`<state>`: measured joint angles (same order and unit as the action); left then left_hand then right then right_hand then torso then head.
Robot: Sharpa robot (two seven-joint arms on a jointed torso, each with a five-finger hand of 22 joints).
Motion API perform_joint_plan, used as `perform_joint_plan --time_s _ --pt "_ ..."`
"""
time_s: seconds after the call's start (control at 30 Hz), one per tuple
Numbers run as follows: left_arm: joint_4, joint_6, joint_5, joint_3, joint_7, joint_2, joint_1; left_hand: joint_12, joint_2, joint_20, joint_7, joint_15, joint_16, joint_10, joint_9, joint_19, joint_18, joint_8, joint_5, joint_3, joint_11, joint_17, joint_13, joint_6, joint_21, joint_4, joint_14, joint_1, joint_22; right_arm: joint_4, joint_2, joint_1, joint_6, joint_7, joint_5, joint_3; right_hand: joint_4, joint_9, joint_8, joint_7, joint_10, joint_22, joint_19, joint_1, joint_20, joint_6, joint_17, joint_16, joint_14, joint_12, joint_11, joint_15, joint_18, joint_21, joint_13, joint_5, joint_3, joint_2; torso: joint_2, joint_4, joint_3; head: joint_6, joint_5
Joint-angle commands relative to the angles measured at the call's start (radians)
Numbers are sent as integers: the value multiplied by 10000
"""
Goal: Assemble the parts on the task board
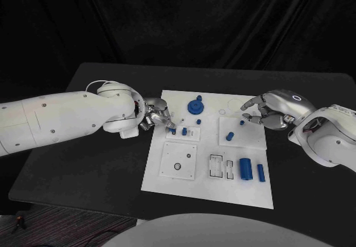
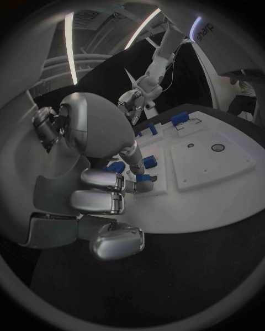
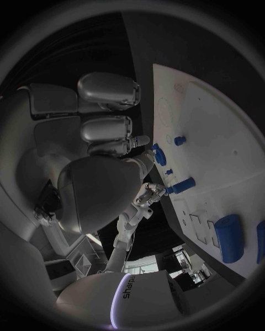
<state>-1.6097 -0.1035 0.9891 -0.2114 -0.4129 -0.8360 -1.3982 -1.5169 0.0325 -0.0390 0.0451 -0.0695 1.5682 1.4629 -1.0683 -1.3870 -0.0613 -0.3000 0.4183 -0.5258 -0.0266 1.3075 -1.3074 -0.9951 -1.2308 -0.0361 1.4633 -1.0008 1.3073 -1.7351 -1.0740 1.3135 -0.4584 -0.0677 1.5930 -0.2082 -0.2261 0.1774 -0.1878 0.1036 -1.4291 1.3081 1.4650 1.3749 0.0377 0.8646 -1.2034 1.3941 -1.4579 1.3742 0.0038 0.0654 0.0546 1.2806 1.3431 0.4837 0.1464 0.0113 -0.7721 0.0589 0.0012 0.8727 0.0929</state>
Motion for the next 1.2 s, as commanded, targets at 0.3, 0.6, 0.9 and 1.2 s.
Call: perform_joint_plan --time_s 0.3,0.6,0.9,1.2 --pt "-55 -301 -73 -15 22 -63 87 73 -20 -2 -82 -43 26 581 1 93 -181 22 -53 -67 -26 2633 -2153 16 86 6 1075 107 1575 4 -3 -28 -72 -46 -71 4 37 -26 20 18 -56 1795 51 84 49 79 19 -36 -506 -61 -4 5 79 -18 -401 62 86 -5 -7 8 -1 -1 5" --pt "-115 -343 -73 -16 34 -95 104 95 -19 -4 -85 -40 26 562 4 108 -185 25 -49 -83 -26 2633 -2137 28 112 32 1075 98 1568 7 2 -34 -58 -59 -72 4 37 -26 20 18 -56 1795 51 84 49 79 19 -36 -506 -61 -4 5 79 -18 -401 62 86 -5 -3 3 -4 -1 18" --pt "-162 -370 -73 -16 37 -125 108 108 -14 -6 -86 -39 26 551 5 118 -188 26 -45 -97 -27 2633 -2127 36 127 61 1075 87 1564 4 5 -38 -41 -71 -73 4 44 -31 24 21 -59 1789 46 83 51 82 23 -39 -505 -65 0 1 82 -38 -406 69 105 -5 -6 8 -1 -1 40" --pt "-113 -447 -75 -16 45 -67 113 265 -73 -56 -21 20 -44 414 71 250 -220 74 -1092 54 40 2535 -2009 136 328 43 1010 284 1518 5 11 -40 -35 -72 -73 4 44 -31 24 21 -59 1789 46 83 51 82 23 -39 -505 -65 0 1 82 -38 -406 69 105 -5 -5 -6 1 -1 63"
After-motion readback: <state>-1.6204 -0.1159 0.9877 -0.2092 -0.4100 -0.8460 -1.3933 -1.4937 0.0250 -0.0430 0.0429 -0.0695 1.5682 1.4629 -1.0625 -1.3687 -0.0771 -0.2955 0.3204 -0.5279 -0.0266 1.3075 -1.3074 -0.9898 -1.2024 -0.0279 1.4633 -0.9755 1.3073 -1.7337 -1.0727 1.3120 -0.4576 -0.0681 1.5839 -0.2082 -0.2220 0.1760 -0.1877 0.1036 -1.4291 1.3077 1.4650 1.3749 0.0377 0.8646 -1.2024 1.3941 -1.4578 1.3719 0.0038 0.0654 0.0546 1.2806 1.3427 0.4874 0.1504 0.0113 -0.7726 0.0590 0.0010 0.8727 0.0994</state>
